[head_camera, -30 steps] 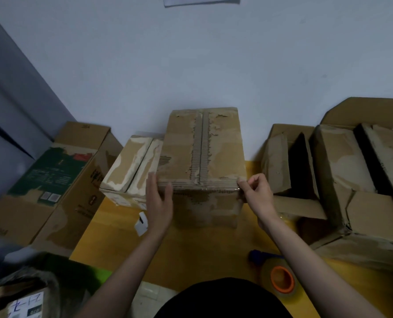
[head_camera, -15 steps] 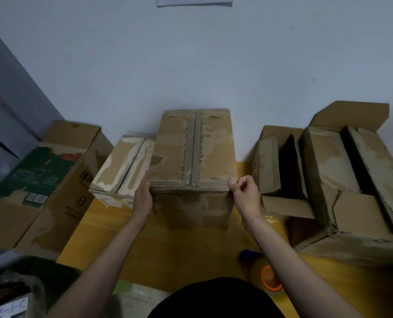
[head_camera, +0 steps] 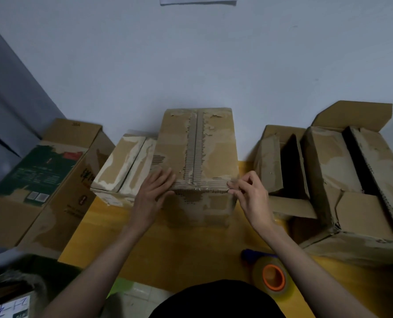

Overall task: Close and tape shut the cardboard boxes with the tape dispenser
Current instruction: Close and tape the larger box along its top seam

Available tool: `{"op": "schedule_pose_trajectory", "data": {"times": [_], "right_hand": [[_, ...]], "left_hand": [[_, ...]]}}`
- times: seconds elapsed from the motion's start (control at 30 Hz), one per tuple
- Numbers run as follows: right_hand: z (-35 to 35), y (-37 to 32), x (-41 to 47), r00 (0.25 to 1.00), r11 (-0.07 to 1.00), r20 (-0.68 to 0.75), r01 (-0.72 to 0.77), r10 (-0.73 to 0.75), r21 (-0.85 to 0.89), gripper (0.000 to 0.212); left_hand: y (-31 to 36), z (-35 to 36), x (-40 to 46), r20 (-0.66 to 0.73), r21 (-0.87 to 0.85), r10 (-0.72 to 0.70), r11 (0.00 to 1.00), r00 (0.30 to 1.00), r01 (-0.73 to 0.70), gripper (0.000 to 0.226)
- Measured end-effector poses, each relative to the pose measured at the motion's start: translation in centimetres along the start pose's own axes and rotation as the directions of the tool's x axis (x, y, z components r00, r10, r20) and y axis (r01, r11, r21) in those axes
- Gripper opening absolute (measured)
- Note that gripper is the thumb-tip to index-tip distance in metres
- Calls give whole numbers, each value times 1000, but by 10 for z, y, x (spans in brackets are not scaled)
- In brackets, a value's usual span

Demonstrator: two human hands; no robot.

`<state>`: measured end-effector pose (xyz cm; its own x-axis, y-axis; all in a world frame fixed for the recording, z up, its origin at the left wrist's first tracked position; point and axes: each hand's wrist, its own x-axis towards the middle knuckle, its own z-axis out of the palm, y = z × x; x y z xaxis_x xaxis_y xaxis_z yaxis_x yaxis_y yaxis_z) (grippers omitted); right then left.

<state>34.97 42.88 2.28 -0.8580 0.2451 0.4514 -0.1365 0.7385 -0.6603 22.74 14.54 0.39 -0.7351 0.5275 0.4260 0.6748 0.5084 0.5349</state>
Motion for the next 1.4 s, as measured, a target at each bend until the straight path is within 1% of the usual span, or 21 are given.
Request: {"op": "schedule_pose_trajectory", "data": {"times": [0.07,0.13,0.23,0.3,0.4,0.47,0.57,0.63,0.7,0.73,0.8,0.87,0.97,1.0,1.1,1.17,1.4], "right_hand": [[-1,3,-2,998,998,-27,56,-57,-26,12],[-1,5,-4,995,993,-23,96,-97,-62,15],[-3,3,-3,999,999,-27,21,-22,-25,18],[-8,0,-3,999,1000,-34,-23,23,8,23],[-17,1,-3,999,999,38,-35,34,24,31],[-23,3,-4,994,999,107,-15,12,32,35],[-27,7,-1,986,999,162,30,-35,35,34],[-27,8,8,983,998,175,56,-60,27,24],[-26,8,17,977,998,206,65,-60,-18,13],[-25,8,20,974,997,219,67,-55,-45,12],[-25,8,22,974,996,223,65,-49,-66,13],[-23,7,19,980,997,197,52,-38,-62,15],[-21,4,13,989,999,148,20,-12,-51,28],[-20,3,12,991,999,136,15,-8,-49,29],[-12,-1,8,993,996,118,33,-23,-80,22],[-4,-6,8,993,993,119,26,-13,-115,22],[12,-30,16,987,984,157,-7,35,-175,18]], "left_hand": [[0,3,0,-28,46,36,998,999,-35,44],[1,3,1,-32,89,55,995,998,-52,42],[4,5,-2,21,171,84,982,996,-86,45],[14,11,-3,94,196,139,968,986,-155,48],[44,26,6,176,168,220,954,959,-250,51],[59,37,13,203,148,234,953,951,-266,53],[65,50,14,202,193,250,938,947,-289,56],[63,53,11,190,219,255,930,948,-294,57],[63,54,11,183,220,252,932,950,-289,57],[63,55,12,181,213,246,936,952,-282,57],[65,56,12,183,196,222,946,958,-257,60],[65,56,12,200,180,200,955,959,-236,66],[63,52,14,245,180,208,950,947,-256,72],[62,50,14,261,182,220,945,940,-272,73],[56,41,15,295,182,236,937,926,-297,74],[49,36,16,304,179,232,939,924,-294,72],[37,25,21,314,145,166,965,935,-220,62]]}}
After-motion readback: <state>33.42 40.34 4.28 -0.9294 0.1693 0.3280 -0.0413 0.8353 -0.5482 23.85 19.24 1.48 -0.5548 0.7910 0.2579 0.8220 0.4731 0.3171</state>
